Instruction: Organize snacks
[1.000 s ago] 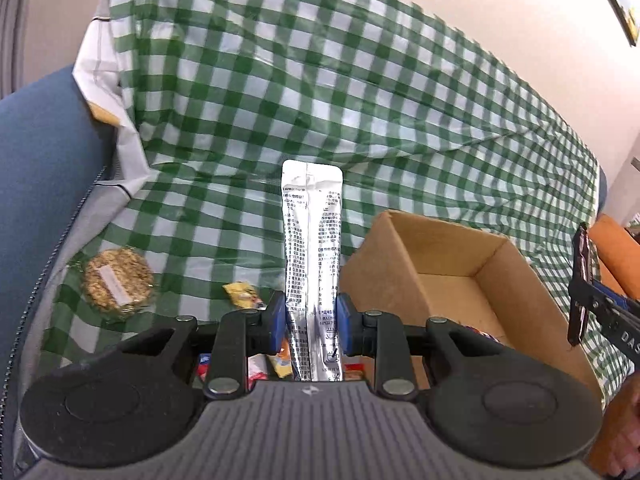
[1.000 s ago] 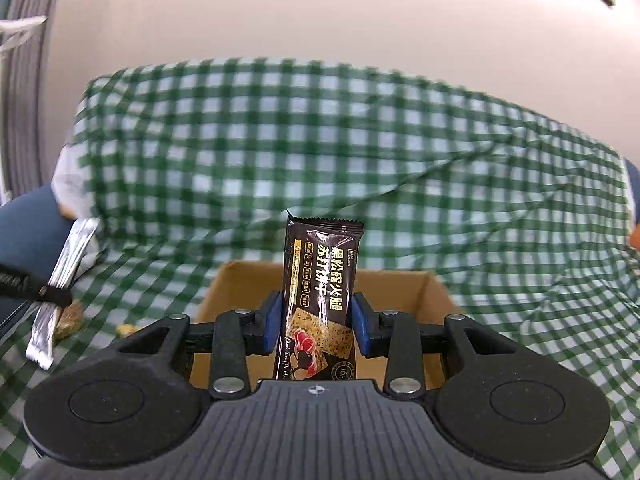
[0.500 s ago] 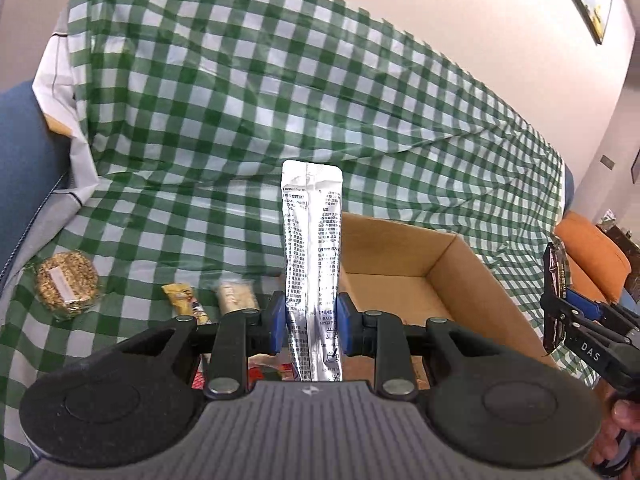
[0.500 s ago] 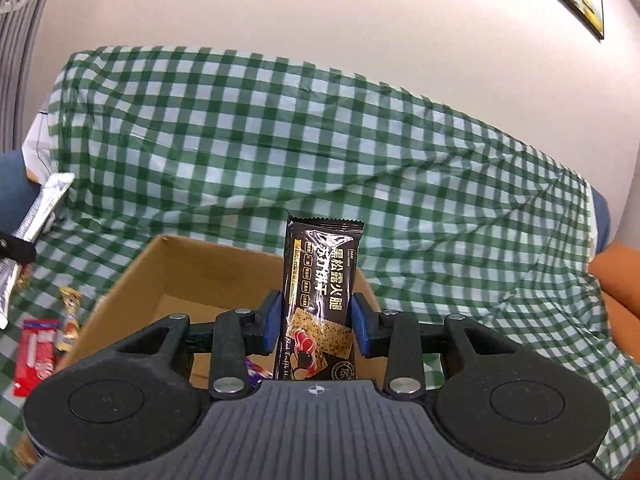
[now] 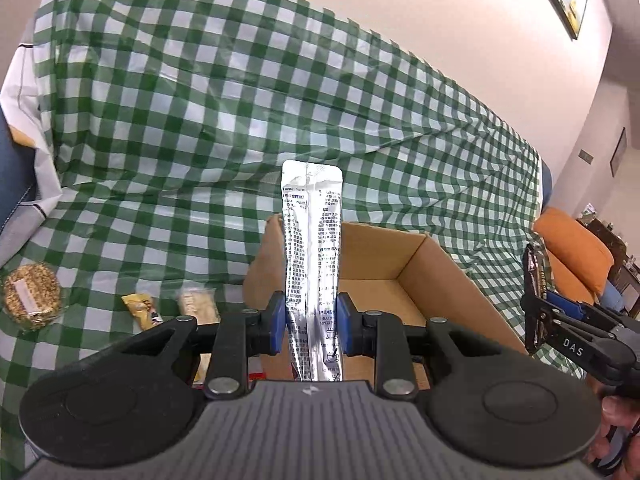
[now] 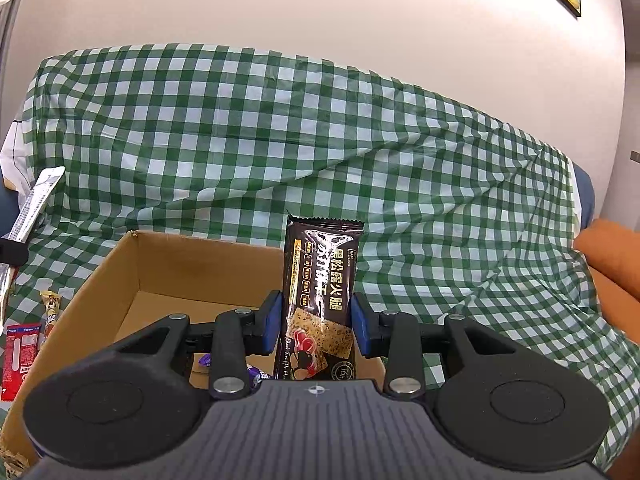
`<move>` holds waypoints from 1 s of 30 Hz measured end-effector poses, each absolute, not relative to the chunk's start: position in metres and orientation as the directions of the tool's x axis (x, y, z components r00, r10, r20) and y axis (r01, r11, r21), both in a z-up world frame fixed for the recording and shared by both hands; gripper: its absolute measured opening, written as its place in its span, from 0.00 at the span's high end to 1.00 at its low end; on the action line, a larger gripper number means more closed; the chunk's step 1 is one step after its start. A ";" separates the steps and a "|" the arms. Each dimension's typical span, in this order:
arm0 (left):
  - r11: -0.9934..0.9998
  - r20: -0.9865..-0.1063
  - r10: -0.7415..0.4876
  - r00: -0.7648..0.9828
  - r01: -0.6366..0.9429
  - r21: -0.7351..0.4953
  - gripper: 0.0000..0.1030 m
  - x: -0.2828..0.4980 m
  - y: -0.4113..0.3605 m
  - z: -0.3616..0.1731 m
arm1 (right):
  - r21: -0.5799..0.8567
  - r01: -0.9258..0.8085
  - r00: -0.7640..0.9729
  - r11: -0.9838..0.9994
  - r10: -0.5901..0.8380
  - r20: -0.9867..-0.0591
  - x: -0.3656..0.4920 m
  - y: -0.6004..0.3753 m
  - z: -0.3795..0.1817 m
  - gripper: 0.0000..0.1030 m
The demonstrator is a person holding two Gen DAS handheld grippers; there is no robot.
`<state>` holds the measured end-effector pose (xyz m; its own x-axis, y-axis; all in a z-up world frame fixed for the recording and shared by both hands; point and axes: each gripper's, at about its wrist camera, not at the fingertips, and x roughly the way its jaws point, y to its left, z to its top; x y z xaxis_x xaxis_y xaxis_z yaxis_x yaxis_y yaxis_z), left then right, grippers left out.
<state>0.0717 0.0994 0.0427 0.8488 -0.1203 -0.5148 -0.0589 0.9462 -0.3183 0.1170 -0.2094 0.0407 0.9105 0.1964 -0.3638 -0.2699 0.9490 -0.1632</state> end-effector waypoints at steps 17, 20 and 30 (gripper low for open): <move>0.953 -0.472 -0.175 0.864 0.028 -0.301 0.72 0.076 0.083 0.043 | -0.174 -0.278 0.905 0.945 0.196 -0.378 0.123 -0.206 0.039 0.63; 0.953 -0.467 -0.182 0.865 0.037 -0.302 0.72 0.076 0.082 0.043 | -0.175 -0.276 0.904 0.945 0.194 -0.380 0.123 -0.205 0.039 0.63; 0.956 -0.457 -0.194 0.868 0.063 -0.287 0.72 0.075 0.078 0.043 | -0.176 -0.277 0.904 0.944 0.195 -0.380 0.124 -0.204 0.038 0.63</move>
<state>0.0752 0.0779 0.0430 0.8682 -0.1943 -0.4567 0.0630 0.9559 -0.2869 0.1239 -0.2044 0.0381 0.9042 0.1948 -0.3800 -0.2775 0.9445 -0.1760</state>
